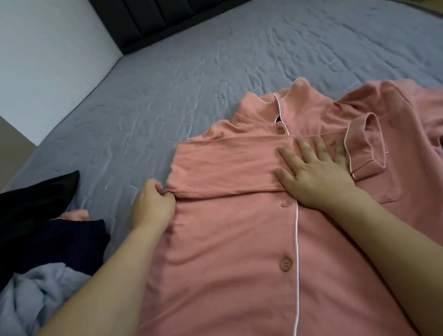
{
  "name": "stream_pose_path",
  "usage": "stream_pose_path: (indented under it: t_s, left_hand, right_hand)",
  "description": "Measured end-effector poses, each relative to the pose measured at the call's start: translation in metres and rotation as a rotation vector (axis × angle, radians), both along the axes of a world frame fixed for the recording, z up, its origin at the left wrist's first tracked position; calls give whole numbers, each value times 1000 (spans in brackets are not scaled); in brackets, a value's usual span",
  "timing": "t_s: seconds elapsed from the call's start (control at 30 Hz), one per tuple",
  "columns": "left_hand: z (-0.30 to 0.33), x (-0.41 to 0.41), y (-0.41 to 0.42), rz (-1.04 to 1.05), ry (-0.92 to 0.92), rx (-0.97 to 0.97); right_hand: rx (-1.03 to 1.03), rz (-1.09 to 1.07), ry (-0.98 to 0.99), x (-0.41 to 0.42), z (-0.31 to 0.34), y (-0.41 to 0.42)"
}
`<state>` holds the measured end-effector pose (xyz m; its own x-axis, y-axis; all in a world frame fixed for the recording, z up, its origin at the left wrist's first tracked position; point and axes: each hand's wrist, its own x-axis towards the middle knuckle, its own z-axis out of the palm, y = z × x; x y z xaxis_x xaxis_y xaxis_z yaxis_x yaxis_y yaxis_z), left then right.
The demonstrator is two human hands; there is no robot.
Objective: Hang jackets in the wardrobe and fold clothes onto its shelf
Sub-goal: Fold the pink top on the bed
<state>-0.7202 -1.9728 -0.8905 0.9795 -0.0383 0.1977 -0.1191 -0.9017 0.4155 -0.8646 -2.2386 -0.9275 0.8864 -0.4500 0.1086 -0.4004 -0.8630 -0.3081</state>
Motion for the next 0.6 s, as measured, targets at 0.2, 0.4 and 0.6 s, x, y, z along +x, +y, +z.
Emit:
stream_pose_path:
  t_s: [0.2, 0.4, 0.6]
  left_hand:
    - [-5, -14, 18, 100, -193, 44]
    - [8, -24, -4, 17, -149, 818]
    - [33, -15, -72, -669, 66, 157]
  right_hand:
    - [-4, -16, -17, -1, -3, 0]
    - [10, -16, -14, -1, -3, 0]
    - [24, -15, -44, -4, 1, 3]
